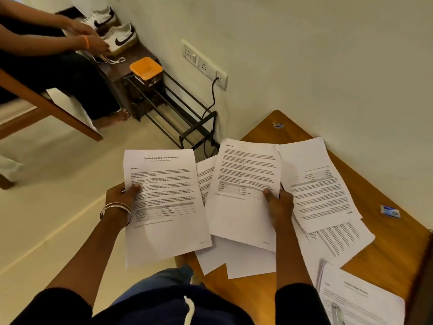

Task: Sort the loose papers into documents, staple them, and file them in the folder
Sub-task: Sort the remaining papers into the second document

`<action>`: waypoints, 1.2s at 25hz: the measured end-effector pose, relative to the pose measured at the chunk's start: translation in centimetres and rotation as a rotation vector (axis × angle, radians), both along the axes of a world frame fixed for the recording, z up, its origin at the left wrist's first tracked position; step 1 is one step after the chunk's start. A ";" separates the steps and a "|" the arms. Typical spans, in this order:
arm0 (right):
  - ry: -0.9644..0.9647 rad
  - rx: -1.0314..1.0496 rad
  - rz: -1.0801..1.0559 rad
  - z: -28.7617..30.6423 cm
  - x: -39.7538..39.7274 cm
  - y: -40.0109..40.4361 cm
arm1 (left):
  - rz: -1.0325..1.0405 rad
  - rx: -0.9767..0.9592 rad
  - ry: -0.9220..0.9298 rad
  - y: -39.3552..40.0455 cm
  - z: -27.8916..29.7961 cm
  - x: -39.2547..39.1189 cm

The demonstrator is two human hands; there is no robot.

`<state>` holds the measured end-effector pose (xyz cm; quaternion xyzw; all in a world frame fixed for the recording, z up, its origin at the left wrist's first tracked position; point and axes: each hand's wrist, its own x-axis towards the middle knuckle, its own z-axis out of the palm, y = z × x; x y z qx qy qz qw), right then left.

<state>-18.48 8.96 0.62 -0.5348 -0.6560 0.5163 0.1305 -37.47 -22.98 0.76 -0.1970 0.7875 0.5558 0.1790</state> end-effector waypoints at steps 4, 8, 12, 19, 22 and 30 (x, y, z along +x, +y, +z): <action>-0.153 -0.007 -0.026 -1.7 1.8 -0.4 | -0.055 0.024 -0.010 1.5 0.2 0.3; -0.183 -0.061 0.006 -2.5 2.8 -1.1 | -0.068 -0.005 -0.002 1.6 0.2 0.5; -0.250 -0.051 0.004 -2.7 2.8 -1.1 | -0.036 0.011 -0.022 1.4 0.1 0.5; -0.030 -0.046 -0.106 -0.2 1.8 -0.2 | -0.008 0.010 -0.020 1.6 0.5 0.8; 0.090 0.128 -0.414 2.3 2.6 3.2 | -0.008 0.003 -0.016 1.6 0.5 0.9; 0.298 -0.476 -0.813 0.3 6.9 6.3 | -0.013 -0.017 -0.023 2.0 0.5 1.1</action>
